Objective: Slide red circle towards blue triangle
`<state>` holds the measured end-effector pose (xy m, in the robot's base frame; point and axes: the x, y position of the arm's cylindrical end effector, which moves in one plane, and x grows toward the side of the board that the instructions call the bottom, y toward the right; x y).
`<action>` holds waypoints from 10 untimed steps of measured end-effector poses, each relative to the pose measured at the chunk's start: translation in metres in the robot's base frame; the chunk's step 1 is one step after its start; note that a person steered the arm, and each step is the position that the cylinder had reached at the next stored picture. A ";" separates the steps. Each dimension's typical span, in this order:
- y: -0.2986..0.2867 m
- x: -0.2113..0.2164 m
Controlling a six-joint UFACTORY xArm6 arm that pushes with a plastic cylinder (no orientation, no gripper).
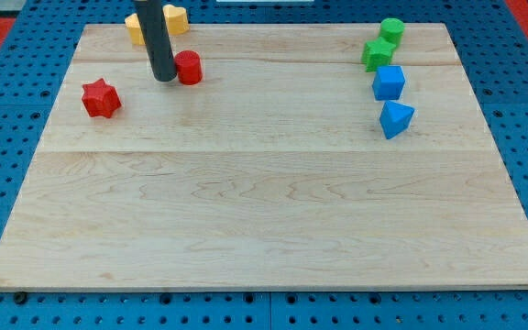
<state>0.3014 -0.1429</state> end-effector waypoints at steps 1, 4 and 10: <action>-0.003 -0.021; 0.061 -0.012; 0.183 0.060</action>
<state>0.3618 0.0404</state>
